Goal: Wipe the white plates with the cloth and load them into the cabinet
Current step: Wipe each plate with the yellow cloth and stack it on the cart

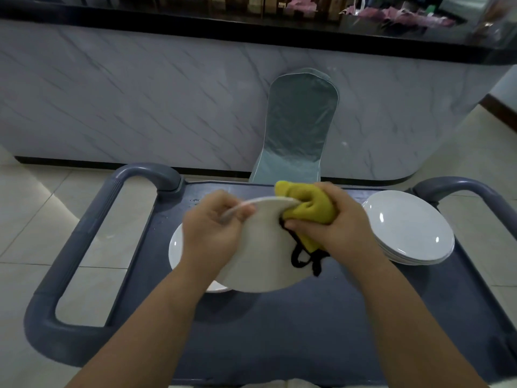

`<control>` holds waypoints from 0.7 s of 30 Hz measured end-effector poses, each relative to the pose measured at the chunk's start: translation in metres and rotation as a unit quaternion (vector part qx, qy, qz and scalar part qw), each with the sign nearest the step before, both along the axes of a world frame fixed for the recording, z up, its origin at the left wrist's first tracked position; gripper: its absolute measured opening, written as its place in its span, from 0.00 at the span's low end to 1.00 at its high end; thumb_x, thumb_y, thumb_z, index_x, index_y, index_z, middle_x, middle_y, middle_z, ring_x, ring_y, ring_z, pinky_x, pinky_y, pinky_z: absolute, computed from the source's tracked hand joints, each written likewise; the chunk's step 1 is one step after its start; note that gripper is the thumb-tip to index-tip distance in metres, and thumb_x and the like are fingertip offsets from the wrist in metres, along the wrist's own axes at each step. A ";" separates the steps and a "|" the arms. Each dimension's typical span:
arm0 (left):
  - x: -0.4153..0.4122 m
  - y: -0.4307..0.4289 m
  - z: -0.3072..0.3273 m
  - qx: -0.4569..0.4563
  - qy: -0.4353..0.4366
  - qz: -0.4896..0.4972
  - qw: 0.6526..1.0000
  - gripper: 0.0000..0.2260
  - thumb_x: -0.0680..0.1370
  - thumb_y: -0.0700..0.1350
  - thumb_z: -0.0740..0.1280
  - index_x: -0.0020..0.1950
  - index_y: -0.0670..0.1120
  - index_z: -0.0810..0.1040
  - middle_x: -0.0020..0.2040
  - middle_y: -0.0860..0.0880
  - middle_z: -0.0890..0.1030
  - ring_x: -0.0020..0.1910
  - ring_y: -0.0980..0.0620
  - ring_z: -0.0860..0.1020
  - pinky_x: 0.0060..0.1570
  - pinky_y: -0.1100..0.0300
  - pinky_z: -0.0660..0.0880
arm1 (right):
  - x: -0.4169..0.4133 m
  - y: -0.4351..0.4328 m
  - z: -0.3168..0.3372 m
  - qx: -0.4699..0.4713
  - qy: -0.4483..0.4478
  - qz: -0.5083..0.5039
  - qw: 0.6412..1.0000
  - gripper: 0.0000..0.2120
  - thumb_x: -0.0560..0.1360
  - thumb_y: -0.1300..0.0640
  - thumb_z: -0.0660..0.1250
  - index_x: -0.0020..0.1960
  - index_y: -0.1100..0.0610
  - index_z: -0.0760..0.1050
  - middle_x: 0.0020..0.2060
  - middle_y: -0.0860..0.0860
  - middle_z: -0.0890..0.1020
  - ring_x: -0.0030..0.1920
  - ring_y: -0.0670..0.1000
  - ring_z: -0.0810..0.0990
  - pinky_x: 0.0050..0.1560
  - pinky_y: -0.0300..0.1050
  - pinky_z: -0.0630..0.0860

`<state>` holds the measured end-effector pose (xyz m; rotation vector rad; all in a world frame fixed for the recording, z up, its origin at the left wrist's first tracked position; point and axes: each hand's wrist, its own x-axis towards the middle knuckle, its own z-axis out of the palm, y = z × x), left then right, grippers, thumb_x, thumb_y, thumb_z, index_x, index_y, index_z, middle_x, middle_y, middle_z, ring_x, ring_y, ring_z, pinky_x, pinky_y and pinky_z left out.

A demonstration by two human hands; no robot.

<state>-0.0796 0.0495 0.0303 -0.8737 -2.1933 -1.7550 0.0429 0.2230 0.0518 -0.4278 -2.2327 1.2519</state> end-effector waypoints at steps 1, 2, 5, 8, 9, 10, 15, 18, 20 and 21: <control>-0.003 -0.005 -0.001 0.045 -0.057 0.043 0.996 0.08 0.73 0.48 0.72 0.35 0.52 0.76 0.32 0.59 0.78 0.31 0.62 0.75 0.34 0.72 0.69 | 0.006 0.002 -0.005 -0.091 0.017 -0.017 0.996 0.25 0.56 0.45 0.81 0.50 0.34 0.77 0.46 0.39 0.83 0.47 0.40 0.81 0.45 0.33 0.76; -0.002 -0.008 -0.005 0.087 -0.114 0.083 0.986 0.09 0.74 0.49 0.72 0.36 0.51 0.76 0.31 0.60 0.78 0.30 0.62 0.74 0.33 0.73 0.69 | 0.012 0.002 -0.015 -0.174 0.020 -0.026 0.984 0.26 0.55 0.45 0.81 0.50 0.35 0.78 0.47 0.40 0.84 0.48 0.42 0.83 0.45 0.36 0.78; 0.017 -0.007 -0.034 0.128 -0.223 0.134 0.957 0.09 0.79 0.48 0.68 0.40 0.49 0.73 0.31 0.61 0.77 0.31 0.63 0.72 0.33 0.72 0.69 | 0.024 -0.007 -0.052 -0.304 0.006 -0.053 0.951 0.25 0.55 0.50 0.81 0.51 0.40 0.80 0.49 0.48 0.85 0.50 0.52 0.84 0.44 0.44 0.80; 0.021 -0.014 -0.059 0.062 -0.241 0.037 0.968 0.08 0.78 0.53 0.67 0.46 0.50 0.73 0.36 0.60 0.79 0.34 0.61 0.75 0.36 0.70 0.71 | 0.029 -0.008 -0.065 -0.252 -0.004 -0.081 0.964 0.24 0.55 0.49 0.82 0.50 0.44 0.81 0.46 0.48 0.85 0.47 0.49 0.84 0.42 0.43 0.79; 0.014 -0.018 -0.060 0.020 -0.224 -0.002 0.974 0.07 0.76 0.55 0.66 0.49 0.53 0.74 0.39 0.58 0.81 0.37 0.61 0.77 0.38 0.68 0.73 | 0.030 -0.006 -0.065 -0.218 -0.009 -0.079 0.973 0.24 0.55 0.47 0.81 0.49 0.44 0.80 0.45 0.46 0.85 0.45 0.47 0.84 0.41 0.40 0.79; 0.005 -0.020 -0.058 -0.024 -0.195 -0.039 0.980 0.08 0.75 0.55 0.66 0.52 0.56 0.75 0.42 0.58 0.82 0.41 0.62 0.79 0.41 0.68 0.74 | 0.030 -0.003 -0.063 -0.182 -0.017 -0.070 0.981 0.23 0.55 0.46 0.81 0.49 0.42 0.80 0.45 0.44 0.85 0.44 0.44 0.83 0.41 0.37 0.78; -0.019 0.005 -0.026 -0.222 0.011 -0.175 0.959 0.13 0.74 0.64 0.58 0.49 0.59 0.77 0.41 0.57 0.81 0.42 0.58 0.77 0.44 0.58 0.74 | 0.011 -0.001 -0.034 -0.058 -0.045 0.023 0.997 0.23 0.60 0.52 0.83 0.48 0.36 0.78 0.44 0.36 0.83 0.45 0.37 0.81 0.42 0.26 0.73; -0.015 0.011 -0.021 -0.122 -0.005 -0.117 0.986 0.11 0.74 0.60 0.62 0.44 0.56 0.79 0.37 0.54 0.80 0.38 0.56 0.77 0.39 0.60 0.73 | 0.004 0.004 -0.015 -0.064 -0.024 0.014 0.998 0.24 0.59 0.51 0.83 0.50 0.36 0.77 0.46 0.36 0.82 0.46 0.37 0.81 0.43 0.27 0.74; -0.009 0.009 -0.024 -0.041 -0.081 -0.067 0.994 0.05 0.74 0.56 0.67 0.40 0.60 0.80 0.37 0.59 0.80 0.37 0.62 0.77 0.36 0.69 0.71 | 0.007 0.005 -0.016 -0.107 0.008 -0.022 0.994 0.25 0.57 0.46 0.82 0.51 0.37 0.77 0.47 0.38 0.83 0.47 0.39 0.82 0.43 0.31 0.76; -0.006 0.007 -0.025 -0.010 -0.132 -0.039 0.990 0.07 0.76 0.55 0.67 0.38 0.60 0.80 0.35 0.60 0.80 0.35 0.63 0.76 0.35 0.70 0.70 | 0.012 0.004 -0.025 -0.144 0.028 -0.049 0.988 0.25 0.57 0.45 0.81 0.52 0.39 0.78 0.48 0.40 0.84 0.48 0.41 0.82 0.44 0.33 0.78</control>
